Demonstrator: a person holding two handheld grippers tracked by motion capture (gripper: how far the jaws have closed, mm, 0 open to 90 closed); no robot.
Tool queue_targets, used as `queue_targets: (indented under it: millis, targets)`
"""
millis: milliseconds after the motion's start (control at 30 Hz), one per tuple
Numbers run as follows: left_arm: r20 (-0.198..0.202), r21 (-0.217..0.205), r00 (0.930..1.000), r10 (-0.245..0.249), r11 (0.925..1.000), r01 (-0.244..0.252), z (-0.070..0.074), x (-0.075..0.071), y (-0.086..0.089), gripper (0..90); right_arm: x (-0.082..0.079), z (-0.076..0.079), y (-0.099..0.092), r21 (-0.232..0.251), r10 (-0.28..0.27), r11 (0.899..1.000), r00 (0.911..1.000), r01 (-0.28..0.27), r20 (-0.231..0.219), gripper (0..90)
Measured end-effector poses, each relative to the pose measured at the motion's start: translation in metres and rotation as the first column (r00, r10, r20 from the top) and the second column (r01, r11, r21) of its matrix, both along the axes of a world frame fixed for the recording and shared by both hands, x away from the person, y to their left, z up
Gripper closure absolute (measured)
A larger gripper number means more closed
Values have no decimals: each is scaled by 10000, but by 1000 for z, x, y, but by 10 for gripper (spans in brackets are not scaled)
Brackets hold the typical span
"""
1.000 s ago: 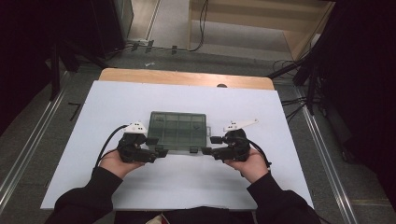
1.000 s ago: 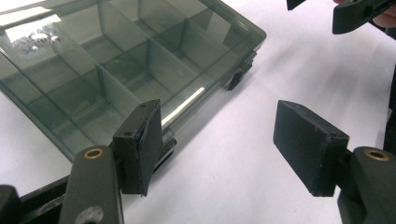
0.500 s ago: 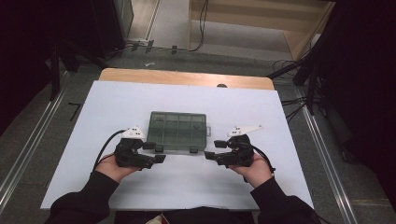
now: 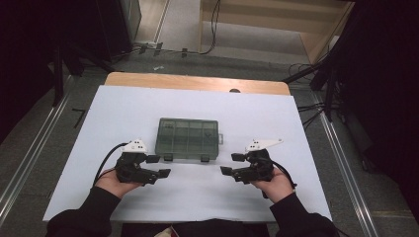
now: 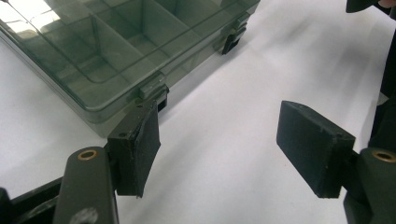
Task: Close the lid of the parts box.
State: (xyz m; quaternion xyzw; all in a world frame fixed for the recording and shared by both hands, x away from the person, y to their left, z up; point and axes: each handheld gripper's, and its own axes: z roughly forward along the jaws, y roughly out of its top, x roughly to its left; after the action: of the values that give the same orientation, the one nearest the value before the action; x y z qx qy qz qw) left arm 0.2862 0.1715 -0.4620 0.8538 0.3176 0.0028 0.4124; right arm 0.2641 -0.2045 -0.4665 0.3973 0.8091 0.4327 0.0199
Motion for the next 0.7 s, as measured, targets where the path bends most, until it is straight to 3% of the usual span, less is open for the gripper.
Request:
queue_targets:
  millis: [433, 700]
  targets:
    - [137, 70, 9998, 127, 9999, -127, -1, -7, 8, 305, -10, -7, -12, -52, 109, 9999, 9998, -108, 186, 265]
    - [-18, 101, 9999, 130, 9999, -129, -3, -9, 17, 305, -16, -10, -22, -130, -166, 9998, 9997, 168, 194, 262]
